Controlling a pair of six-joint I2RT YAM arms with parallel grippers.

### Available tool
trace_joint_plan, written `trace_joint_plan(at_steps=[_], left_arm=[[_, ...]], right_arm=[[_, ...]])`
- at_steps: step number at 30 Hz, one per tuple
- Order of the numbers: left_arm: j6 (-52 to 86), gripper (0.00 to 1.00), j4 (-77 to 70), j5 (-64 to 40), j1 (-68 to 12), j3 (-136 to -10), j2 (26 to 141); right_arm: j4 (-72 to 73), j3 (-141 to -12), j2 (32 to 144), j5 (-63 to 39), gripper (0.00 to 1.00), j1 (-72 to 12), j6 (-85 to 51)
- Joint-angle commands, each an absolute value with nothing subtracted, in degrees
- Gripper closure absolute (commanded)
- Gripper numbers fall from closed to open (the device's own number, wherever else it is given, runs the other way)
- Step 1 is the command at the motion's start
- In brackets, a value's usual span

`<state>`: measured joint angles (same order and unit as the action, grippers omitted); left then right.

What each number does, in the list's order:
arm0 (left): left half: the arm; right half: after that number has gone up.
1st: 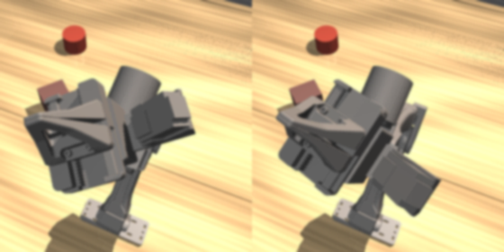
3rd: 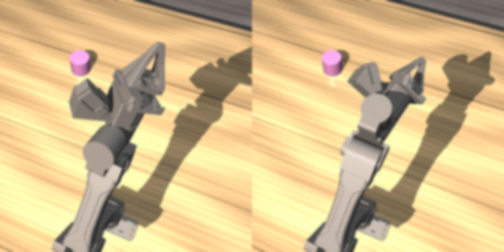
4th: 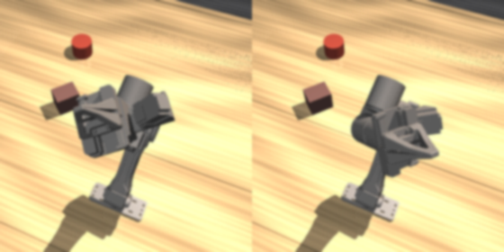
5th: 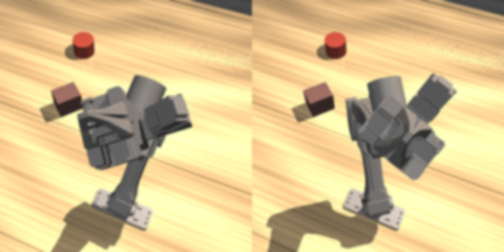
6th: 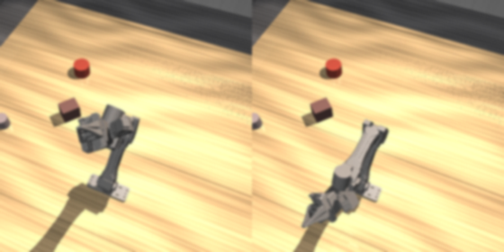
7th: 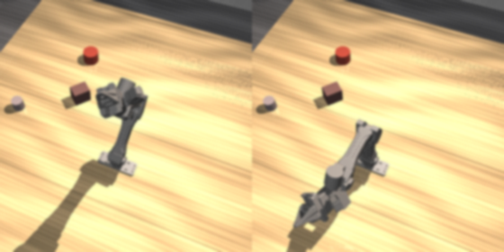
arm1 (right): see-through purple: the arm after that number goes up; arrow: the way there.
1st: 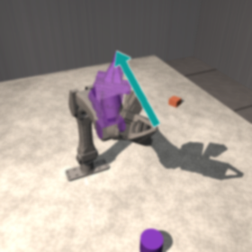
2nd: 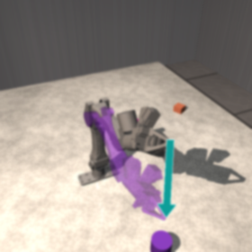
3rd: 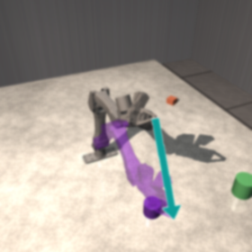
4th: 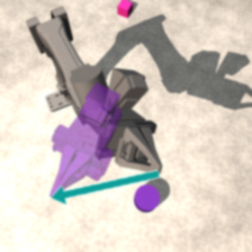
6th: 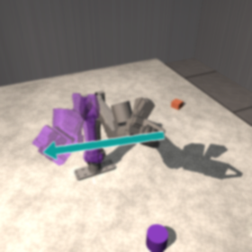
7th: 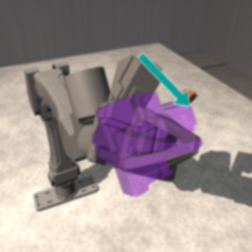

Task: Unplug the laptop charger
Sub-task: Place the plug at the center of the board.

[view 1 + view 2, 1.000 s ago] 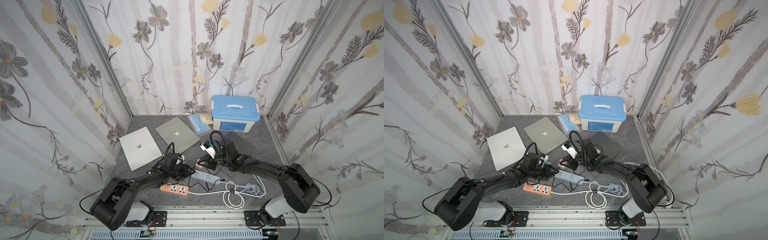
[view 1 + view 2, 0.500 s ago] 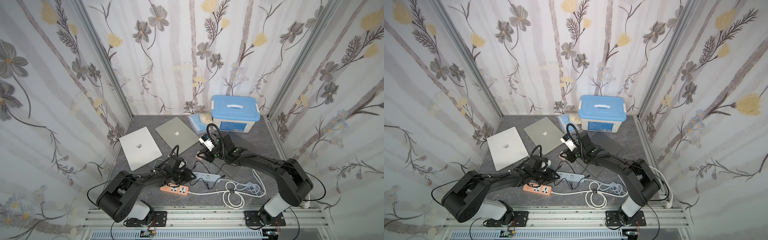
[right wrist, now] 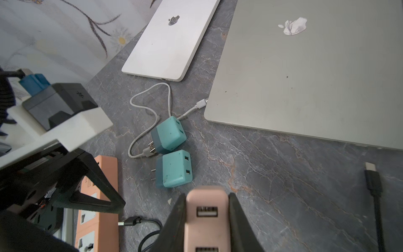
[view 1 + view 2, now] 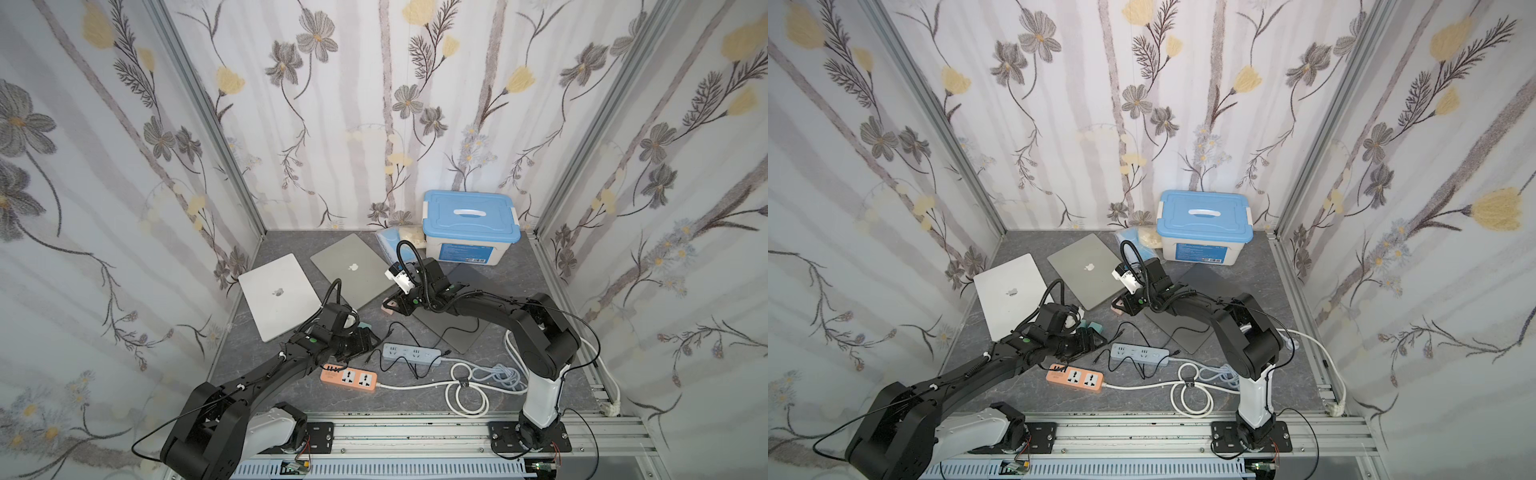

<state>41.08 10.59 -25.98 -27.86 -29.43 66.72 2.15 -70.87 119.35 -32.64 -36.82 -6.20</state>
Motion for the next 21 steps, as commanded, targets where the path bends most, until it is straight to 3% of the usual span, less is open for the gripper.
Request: trace_joint_plan(at_steps=[1, 21], left_arm=[[39.20, 0.30, 15.64, -22.03, -27.04, -29.88, 65.09], [39.99, 0.24, 14.08, -20.13, -24.17, -29.40, 58.81]], right_arm=[[3.69, -71.72, 121.46, -36.83, 1.00, -36.95, -7.12], [-2.42, -75.92, 130.69, -44.55, 0.97, -37.20, -6.97]])
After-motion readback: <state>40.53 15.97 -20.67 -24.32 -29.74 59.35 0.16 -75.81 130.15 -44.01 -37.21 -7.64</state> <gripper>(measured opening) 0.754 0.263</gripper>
